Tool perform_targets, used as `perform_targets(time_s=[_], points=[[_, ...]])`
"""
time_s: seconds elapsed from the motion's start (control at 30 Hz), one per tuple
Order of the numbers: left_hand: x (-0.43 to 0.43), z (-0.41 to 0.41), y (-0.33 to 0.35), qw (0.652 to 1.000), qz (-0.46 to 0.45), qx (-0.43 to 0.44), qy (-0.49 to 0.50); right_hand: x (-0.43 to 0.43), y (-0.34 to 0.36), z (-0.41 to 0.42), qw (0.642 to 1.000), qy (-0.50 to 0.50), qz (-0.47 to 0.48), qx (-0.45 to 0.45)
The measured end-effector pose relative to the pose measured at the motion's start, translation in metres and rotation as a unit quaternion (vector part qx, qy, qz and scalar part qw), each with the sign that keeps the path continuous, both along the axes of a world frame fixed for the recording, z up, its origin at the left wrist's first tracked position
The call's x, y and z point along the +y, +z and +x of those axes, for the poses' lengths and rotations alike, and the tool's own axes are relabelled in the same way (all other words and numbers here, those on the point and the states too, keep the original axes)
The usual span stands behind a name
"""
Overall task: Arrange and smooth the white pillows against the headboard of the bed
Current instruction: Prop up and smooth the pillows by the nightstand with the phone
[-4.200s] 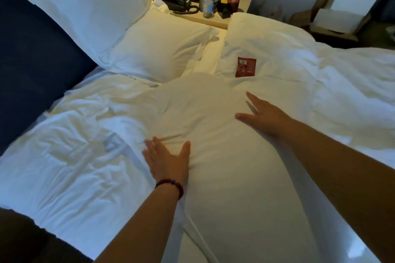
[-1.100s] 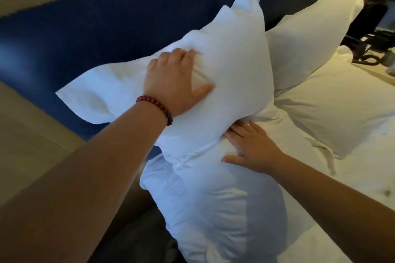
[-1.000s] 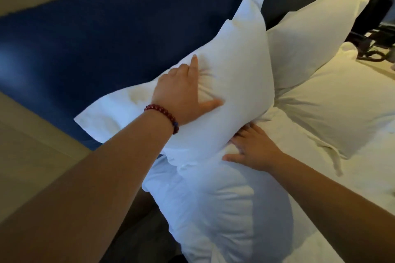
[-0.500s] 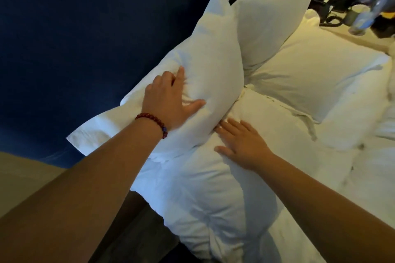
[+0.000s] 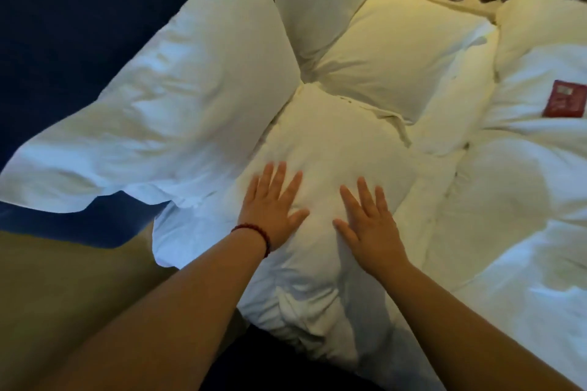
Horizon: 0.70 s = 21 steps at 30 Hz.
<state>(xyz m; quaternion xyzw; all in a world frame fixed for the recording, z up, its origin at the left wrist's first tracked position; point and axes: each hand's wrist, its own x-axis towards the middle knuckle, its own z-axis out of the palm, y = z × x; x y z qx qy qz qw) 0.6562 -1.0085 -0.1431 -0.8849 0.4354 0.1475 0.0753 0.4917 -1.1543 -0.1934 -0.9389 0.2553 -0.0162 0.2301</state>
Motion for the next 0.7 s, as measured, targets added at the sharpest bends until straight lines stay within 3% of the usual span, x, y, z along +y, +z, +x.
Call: perform_targets(time_s=[0.1, 0.2, 0.27, 0.47, 0.6, 0.7], points=[[-0.005, -0.001, 0.002, 1.000, 0.003, 0.002, 0.009, -0.008, -0.026, -0.035, 0.982, -0.097, 0.163, 0.011], [-0.004, -0.010, 0.013, 1.000, -0.012, 0.015, 0.023, -0.005, -0.045, -0.075, 0.975, -0.082, 0.121, 0.170], [0.006, -0.024, 0.013, 0.999, -0.027, 0.028, 0.036, 0.004, -0.045, -0.091, 0.969, -0.072, 0.114, 0.206], [0.051, -0.072, 0.022, 0.978, -0.077, 0.172, 0.090, 0.033, -0.004, -0.080, 0.971, -0.082, 0.222, 0.045], [0.109, -0.097, 0.048, 0.921, -0.123, 0.292, 0.226, 0.060, 0.029, -0.069, 0.965, -0.015, 0.260, 0.024], [0.164, -0.119, 0.067, 0.882, -0.191, 0.293, 0.315, 0.087, 0.052, -0.057, 0.957, 0.010, 0.290, 0.016]])
